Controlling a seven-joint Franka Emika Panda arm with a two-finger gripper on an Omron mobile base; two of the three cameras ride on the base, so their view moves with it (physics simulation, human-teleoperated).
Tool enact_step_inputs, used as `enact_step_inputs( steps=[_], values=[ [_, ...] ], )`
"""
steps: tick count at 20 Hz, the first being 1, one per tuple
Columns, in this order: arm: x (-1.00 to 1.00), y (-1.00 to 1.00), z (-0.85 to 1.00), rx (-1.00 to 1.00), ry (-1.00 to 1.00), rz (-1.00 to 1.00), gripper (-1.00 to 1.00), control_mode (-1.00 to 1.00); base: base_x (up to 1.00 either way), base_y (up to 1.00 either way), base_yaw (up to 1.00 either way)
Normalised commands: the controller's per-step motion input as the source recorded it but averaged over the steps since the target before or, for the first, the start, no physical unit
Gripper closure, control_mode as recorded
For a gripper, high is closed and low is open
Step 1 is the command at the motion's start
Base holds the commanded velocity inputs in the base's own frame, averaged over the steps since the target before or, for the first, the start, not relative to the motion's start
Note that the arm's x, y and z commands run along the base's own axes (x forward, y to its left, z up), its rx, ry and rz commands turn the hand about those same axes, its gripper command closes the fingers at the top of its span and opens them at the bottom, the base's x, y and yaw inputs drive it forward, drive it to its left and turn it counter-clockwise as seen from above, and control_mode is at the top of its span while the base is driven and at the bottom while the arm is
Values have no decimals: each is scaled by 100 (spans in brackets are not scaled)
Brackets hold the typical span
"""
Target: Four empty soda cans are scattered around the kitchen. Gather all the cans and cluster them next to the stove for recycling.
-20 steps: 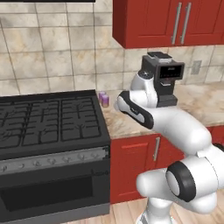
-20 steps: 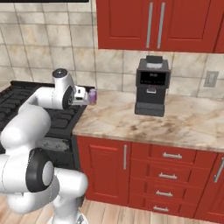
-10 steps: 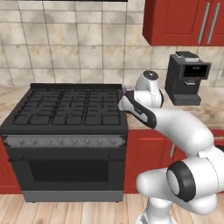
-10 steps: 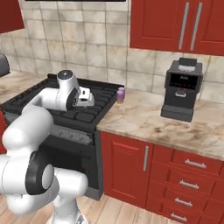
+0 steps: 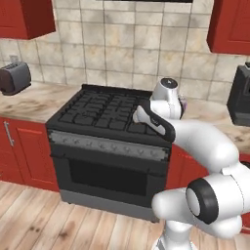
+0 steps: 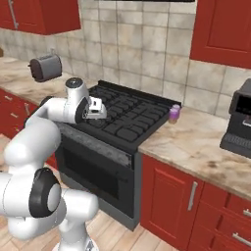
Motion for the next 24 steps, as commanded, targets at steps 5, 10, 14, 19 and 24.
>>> enact_step_inputs(
  steps=[5,10,14,19,24],
  values=[
    [0,0,0,0,0,0,-100,100,-7,9,46],
    [0,0,0,0,0,0,-100,100,-1,14,46],
    [0,0,0,0,0,0,-100,100,0,13,46],
    [0,0,0,0,0,0,-100,100,-1,14,44],
    [0,0,0,0,0,0,-100,100,-4,15,41]
  ],
)
